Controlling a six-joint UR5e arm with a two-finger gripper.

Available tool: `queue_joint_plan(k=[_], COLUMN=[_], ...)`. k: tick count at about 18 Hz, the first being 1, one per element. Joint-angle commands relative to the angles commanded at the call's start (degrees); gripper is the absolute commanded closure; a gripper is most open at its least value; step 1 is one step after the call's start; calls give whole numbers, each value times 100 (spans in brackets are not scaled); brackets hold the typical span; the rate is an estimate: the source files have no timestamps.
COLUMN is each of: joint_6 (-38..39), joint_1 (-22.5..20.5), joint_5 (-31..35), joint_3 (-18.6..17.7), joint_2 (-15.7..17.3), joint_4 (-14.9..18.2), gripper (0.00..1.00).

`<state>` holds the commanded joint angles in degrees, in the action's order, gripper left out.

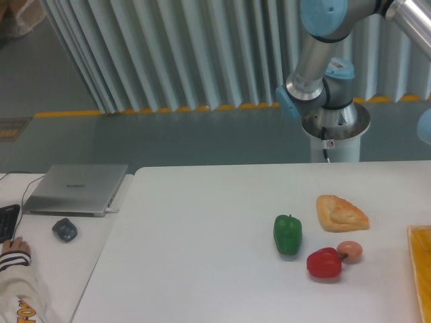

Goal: Place the yellow pepper on the table

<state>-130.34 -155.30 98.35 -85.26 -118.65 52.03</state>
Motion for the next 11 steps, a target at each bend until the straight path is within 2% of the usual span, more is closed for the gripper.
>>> queue_joint_plan(k=[11], joint_6=[9], joint_1=[-18], joint_5=[0], joint_3=[70], joint_2=[-167], joint_4=[-26], gripper=[0])
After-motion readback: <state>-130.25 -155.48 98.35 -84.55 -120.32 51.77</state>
